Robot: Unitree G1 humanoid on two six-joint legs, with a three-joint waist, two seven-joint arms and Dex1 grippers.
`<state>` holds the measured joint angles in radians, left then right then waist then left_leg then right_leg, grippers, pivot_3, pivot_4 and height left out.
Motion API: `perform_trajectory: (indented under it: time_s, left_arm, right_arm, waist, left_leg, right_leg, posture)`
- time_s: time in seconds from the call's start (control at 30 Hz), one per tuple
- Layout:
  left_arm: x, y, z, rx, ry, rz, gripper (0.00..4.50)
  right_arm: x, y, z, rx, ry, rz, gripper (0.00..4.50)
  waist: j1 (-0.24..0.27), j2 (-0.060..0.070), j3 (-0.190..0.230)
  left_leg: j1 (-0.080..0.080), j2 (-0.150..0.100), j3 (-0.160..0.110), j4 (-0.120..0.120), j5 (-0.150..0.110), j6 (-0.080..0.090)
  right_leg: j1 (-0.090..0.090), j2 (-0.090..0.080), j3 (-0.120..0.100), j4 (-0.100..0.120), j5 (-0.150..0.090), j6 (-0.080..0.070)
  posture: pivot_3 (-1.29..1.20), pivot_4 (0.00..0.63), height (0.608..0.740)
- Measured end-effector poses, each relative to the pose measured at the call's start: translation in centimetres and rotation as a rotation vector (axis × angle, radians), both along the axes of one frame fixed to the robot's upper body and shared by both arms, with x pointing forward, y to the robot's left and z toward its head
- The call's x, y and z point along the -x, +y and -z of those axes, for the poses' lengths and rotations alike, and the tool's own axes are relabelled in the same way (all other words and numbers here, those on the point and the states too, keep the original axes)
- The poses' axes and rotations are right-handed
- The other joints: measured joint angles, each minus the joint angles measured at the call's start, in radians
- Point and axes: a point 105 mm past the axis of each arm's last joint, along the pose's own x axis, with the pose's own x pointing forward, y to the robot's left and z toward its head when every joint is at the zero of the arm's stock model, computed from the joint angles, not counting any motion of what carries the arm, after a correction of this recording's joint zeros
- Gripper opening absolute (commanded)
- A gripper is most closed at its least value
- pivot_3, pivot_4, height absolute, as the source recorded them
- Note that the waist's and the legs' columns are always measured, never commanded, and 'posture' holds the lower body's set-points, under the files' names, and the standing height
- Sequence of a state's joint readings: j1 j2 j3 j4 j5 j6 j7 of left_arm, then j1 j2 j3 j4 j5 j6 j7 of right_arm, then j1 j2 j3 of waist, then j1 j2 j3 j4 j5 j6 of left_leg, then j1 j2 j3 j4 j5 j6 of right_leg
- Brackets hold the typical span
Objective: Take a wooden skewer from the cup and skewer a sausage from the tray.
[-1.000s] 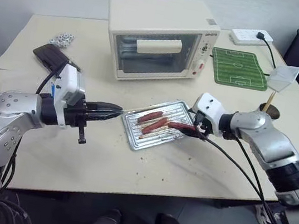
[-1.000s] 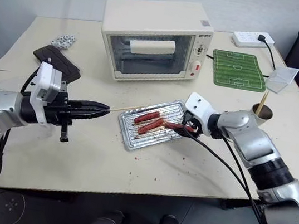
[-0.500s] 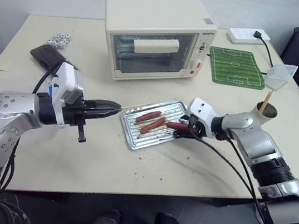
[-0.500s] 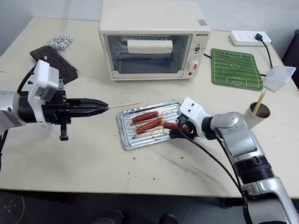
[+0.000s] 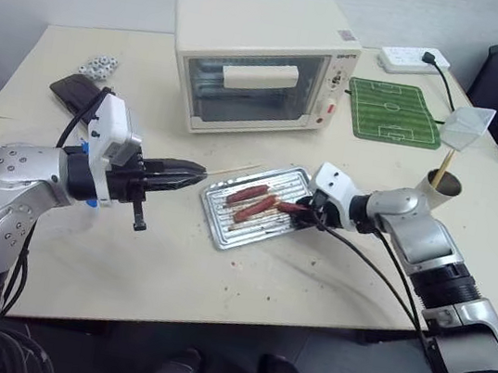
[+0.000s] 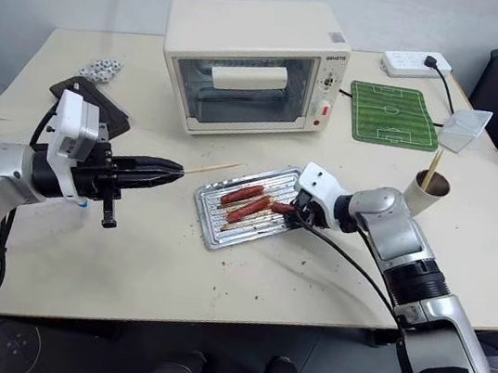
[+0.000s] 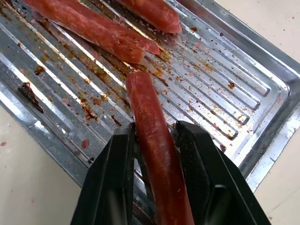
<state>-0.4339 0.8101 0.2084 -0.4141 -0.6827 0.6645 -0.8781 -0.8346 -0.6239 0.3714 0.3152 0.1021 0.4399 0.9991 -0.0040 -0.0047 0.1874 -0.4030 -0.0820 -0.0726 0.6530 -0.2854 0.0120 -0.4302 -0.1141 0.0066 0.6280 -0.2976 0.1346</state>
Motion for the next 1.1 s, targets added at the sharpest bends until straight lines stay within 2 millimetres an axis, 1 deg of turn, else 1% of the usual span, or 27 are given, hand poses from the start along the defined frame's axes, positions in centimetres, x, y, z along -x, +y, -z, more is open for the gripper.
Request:
perform_trajectory:
  time_s: [0.13,0.33,0.4,0.5,0.7,0.77,0.83,0.87,0.9,0.93,1.03,1.1]
  left_arm:
    - [-0.3,-0.2,0.2,-0.001,0.008,0.016,0.0]
    - [-0.6,-0.4,-0.5,0.002,-0.018,0.019,0.0]
    - [-0.6,-0.4,-0.5,0.002,-0.02,0.02,0.0]
    - [-0.6,-0.4,-0.5,0.002,-0.02,0.019,0.0]
    - [-1.0,-0.2,-0.2,0.006,0.001,0.014,0.0]
    - [-0.9,-0.4,-0.1,0.0,0.009,0.032,0.0]
    - [-0.8,-0.5,0.1,-0.007,0.017,0.052,0.0]
    - [-0.7,-0.5,0.1,-0.013,0.022,0.065,0.0]
    - [-0.5,-0.6,0.3,-0.023,0.03,0.086,0.0]
    - [-0.4,-0.7,0.4,-0.032,0.037,0.102,0.0]
    - [0.2,-1.0,0.8,-0.066,0.059,0.159,0.0]
    - [0.5,-1.3,1.0,-0.078,0.067,0.195,0.0]
  right_arm:
    - [0.0,-0.6,-0.4,-0.017,0.019,0.012,1.42]
    - [-0.1,-0.7,0.0,0.004,0.014,0.015,1.42]
    - [-0.2,-0.5,0.0,-0.002,0.013,0.014,1.07]
    - [-0.1,-0.5,0.1,-0.013,0.021,0.016,0.3]
    - [0.4,-0.8,-0.1,-0.014,0.036,0.016,0.3]
    - [0.9,-1.5,-1.1,0.002,0.031,-0.013,0.3]
    - [1.9,-2.6,-2.9,0.02,0.016,-0.062,0.3]
    - [2.6,-3.2,-4.1,0.024,0.008,-0.094,0.3]
    - [3.9,-3.9,-5.5,0.037,0.015,-0.147,0.3]
    - [4.7,-4.4,-6.6,0.042,0.013,-0.175,0.3]
    - [7.3,-4.6,-9.0,0.029,0.039,-0.258,0.3]
    - [8.5,-4.3,-9.7,0.01,0.064,-0.297,0.3]
  waist:
    - [0.0,0.0,0.0]
    - [-0.002,0.0,0.0]
    - [-0.002,0.0,0.0]
    - [0.0,0.0,0.0]
    - [0.0,0.0,0.0]
    - [0.001,0.0,0.0]
    - [0.004,0.0,0.0]
    - [0.004,0.0,0.0]
    - [0.004,0.0,0.0]
    - [0.004,0.0,0.0]
    - [-0.001,0.0,0.0]
    - [-0.003,0.0,0.0]
  left_leg:
    - [0.0,0.0,0.0,0.0,0.0,0.0]
    - [0.0,0.0,0.0,0.0,0.0,0.0]
    - [0.0,0.0,0.0,0.0,0.0,0.0]
    - [0.0,0.0,0.0,0.001,0.0,0.0]
    - [0.0,0.0,0.0,0.001,0.0,0.0]
    - [0.0,0.0,0.0,0.001,0.0,0.0]
    - [-0.001,0.0,0.0,0.001,0.0,0.0]
    - [-0.001,0.0,0.0,0.001,-0.001,0.001]
    - [-0.001,0.0,0.0,0.001,-0.001,0.001]
    - [-0.001,0.0,0.0,0.001,-0.001,0.001]
    - [0.001,0.002,0.001,0.001,-0.002,0.0]
    - [0.001,0.003,0.001,0.002,-0.002,-0.001]
  right_leg:
    - [0.0,0.0,0.0,0.0,0.0,0.0]
    - [0.0,0.0,0.0,0.001,0.0,0.0]
    - [0.0,0.0,0.0,0.001,0.0,0.0]
    - [0.0,0.0,0.0,0.001,0.0,0.0]
    - [0.0,0.0,0.0,0.001,0.0,0.0]
    - [0.0,0.0,0.0,0.001,0.0,0.0]
    - [0.0,0.0,-0.001,0.001,0.0,0.0]
    - [0.0,0.0,-0.001,0.001,0.0,0.0]
    - [0.0,0.0,-0.001,0.0,0.0,0.0]
    - [0.001,0.0,-0.001,0.0,0.0,0.0]
    - [0.001,0.001,0.0,0.0,0.0,0.0]
    - [0.001,0.001,0.0,-0.001,0.0,0.0]
  posture:
    - [0.0,0.15,0.74]
    - [0.0,0.15,0.74]
    - [0.0,0.15,0.74]
    - [0.0,0.15,0.74]
    - [0.0,0.15,0.74]
    - [0.0,0.15,0.74]
    - [0.0,0.15,0.74]
    - [0.0,0.15,0.74]
    - [0.0,0.15,0.74]
    - [0.0,0.15,0.74]
    - [0.0,0.15,0.74]
    - [0.0,0.15,0.74]
